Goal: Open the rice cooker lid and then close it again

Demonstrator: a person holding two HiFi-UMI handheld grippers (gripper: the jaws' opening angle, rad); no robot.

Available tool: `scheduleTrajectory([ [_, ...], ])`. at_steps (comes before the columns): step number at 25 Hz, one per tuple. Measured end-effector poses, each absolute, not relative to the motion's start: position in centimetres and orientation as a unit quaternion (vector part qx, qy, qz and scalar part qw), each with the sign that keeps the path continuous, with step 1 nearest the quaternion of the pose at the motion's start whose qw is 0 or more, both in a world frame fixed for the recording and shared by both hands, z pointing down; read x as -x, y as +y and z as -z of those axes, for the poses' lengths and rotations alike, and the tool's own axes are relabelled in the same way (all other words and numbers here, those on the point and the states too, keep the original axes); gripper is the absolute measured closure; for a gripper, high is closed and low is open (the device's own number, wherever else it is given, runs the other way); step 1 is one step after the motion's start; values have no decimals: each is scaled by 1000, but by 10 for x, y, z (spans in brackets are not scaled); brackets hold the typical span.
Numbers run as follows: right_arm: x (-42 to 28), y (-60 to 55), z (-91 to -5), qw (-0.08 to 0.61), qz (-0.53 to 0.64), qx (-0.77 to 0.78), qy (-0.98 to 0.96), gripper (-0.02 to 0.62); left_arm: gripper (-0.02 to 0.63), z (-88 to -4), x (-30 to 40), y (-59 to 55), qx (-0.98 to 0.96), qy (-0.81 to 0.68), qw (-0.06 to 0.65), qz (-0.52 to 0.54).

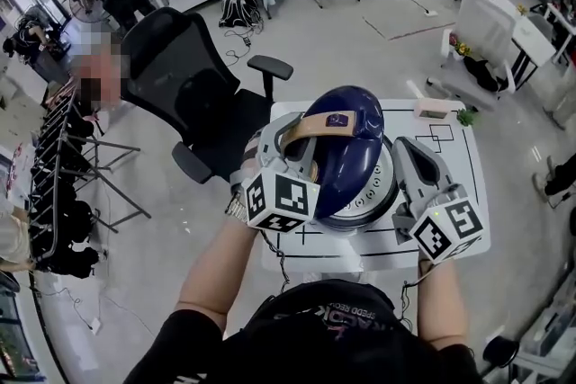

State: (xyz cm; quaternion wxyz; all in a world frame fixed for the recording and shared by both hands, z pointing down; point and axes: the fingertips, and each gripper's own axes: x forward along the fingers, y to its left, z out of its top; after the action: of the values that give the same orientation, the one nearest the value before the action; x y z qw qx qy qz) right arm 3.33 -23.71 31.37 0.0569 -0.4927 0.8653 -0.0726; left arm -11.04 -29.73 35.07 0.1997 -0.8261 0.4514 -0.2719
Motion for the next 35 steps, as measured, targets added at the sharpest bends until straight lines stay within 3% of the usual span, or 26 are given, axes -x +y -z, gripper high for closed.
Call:
scheduleTrajectory([
  [16, -44, -246, -318, 19, 68, 433, 899, 594, 480, -378, 51, -289, 782, 411, 283, 374],
  [35, -39, -260, -367, -50, 96, 389, 915, 594, 471, -404, 25, -287, 758, 391, 310, 420],
])
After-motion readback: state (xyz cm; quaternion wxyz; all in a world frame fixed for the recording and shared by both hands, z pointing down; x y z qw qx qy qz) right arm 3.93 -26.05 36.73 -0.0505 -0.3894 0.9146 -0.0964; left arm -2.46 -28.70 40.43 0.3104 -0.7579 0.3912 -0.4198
